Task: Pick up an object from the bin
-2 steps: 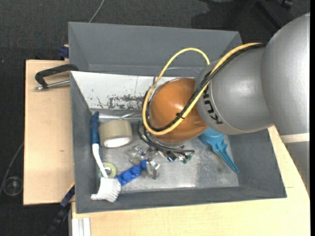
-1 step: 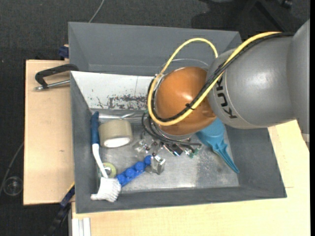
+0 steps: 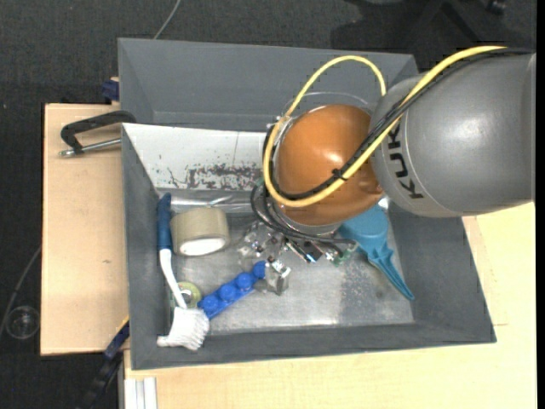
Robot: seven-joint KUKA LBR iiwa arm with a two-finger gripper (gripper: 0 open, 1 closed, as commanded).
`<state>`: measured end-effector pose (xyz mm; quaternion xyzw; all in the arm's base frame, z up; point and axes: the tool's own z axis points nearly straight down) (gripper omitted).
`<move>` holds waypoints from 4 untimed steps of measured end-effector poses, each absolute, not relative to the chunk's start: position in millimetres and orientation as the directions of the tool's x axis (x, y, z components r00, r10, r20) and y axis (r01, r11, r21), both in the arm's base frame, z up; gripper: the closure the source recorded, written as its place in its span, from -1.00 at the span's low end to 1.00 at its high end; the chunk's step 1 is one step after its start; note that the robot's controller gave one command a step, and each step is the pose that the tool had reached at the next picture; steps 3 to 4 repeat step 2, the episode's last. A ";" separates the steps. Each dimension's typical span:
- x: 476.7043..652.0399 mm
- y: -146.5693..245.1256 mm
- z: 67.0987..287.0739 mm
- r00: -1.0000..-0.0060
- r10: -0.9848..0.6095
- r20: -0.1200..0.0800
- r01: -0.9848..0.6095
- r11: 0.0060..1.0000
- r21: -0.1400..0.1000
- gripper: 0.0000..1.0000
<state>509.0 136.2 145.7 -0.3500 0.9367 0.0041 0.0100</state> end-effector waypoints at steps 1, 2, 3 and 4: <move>507.0 107.6 157.8 -0.733 -0.680 -0.019 -0.680 0.733 -0.003 1.00; 504.8 98.6 209.3 -0.689 -0.725 -0.020 -0.725 0.689 0.001 1.00; 504.8 98.6 209.3 -0.689 -0.725 -0.020 -0.725 0.689 0.001 1.00; 504.8 98.6 209.3 -0.689 -0.725 -0.020 -0.725 0.689 0.001 1.00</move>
Offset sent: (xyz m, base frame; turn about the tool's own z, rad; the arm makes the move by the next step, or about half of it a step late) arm -0.0036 -0.0464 0.0944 -0.1181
